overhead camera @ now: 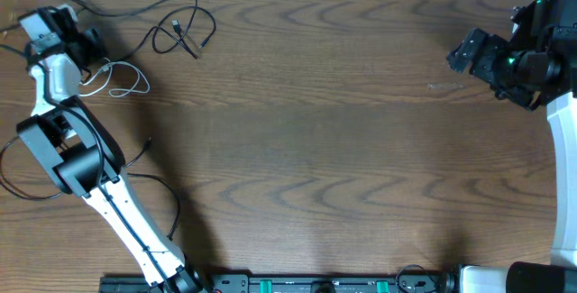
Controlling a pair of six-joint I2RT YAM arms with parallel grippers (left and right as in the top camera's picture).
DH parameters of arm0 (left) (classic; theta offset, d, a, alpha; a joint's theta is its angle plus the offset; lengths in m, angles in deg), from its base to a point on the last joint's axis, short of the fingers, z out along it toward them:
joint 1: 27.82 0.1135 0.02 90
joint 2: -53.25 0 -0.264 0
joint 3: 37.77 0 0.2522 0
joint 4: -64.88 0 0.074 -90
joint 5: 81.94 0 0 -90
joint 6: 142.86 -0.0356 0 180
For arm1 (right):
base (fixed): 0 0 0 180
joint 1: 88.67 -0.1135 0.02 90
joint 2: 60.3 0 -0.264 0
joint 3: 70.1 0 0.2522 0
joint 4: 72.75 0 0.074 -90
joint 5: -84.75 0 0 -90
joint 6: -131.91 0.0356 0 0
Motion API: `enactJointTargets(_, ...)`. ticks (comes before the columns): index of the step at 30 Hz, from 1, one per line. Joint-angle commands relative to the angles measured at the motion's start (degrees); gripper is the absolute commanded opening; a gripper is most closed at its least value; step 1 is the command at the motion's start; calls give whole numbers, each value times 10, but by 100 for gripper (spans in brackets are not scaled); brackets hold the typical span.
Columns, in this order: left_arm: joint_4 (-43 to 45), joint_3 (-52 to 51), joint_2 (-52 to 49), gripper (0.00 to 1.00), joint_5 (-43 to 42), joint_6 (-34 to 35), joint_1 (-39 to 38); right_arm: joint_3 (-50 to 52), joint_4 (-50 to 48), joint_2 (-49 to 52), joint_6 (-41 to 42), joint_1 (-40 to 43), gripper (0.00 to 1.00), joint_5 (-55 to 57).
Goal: Untangle cables
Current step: 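Lower the black cable near the white coil and open the left gripper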
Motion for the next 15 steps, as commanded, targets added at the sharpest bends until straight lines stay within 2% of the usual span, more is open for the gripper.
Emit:
enactJointTargets(1,9,-3,-7,32,-7,21,3,-1,1,1,-6,2,99,2)
enactJointTargets(4,15,7,-5,14,-7,104,9,-1,1,1,-6,2,99,2)
enactJointTargets(6,16,21,-4,8,-23,189,16,-1,1,1,-6,2,99,2)
enactJointTargets(9,47,35,-3,7,-122,286,27,-1,1,1,-6,2,99,2)
enactJointTargets(11,100,37,-3,7,-193,371,33,-1,1,1,-6,2,99,2)
enactJointTargets(15,199,37,-3,7,-238,562,35,-1,1,1,-6,2,99,2)
